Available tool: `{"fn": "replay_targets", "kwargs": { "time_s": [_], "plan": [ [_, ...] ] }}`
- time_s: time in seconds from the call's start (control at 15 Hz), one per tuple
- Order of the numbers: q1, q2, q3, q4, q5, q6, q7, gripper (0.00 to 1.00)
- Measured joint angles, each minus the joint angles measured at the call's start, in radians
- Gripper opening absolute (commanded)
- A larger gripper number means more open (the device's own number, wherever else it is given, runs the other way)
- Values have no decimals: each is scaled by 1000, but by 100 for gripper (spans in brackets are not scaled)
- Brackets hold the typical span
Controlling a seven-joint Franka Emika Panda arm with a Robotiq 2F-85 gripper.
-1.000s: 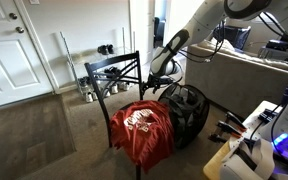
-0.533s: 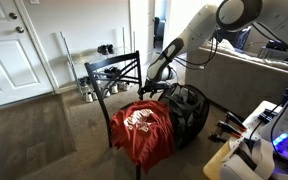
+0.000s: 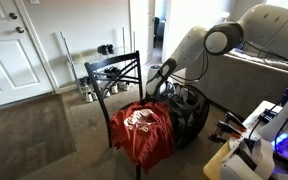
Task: Put the red shirt in the laundry bag
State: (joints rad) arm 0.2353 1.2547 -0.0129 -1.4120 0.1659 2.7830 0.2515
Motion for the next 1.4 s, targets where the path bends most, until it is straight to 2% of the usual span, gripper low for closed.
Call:
{"fn": "replay_targets", "kwargs": {
  "time_s": [0.53,0.6,0.73,0.93,1.4],
  "plan": [
    [29,127,-42,139,-19,-132,33,100],
    [29,146,-43,156,-19,-144,33,75],
    [28,172,-43,193,-20,-161,33,68],
    [26,180,-41,234,-20,-201,33,46],
    [28,184,-34,265,-20,-205,33,2]
  ]
}}
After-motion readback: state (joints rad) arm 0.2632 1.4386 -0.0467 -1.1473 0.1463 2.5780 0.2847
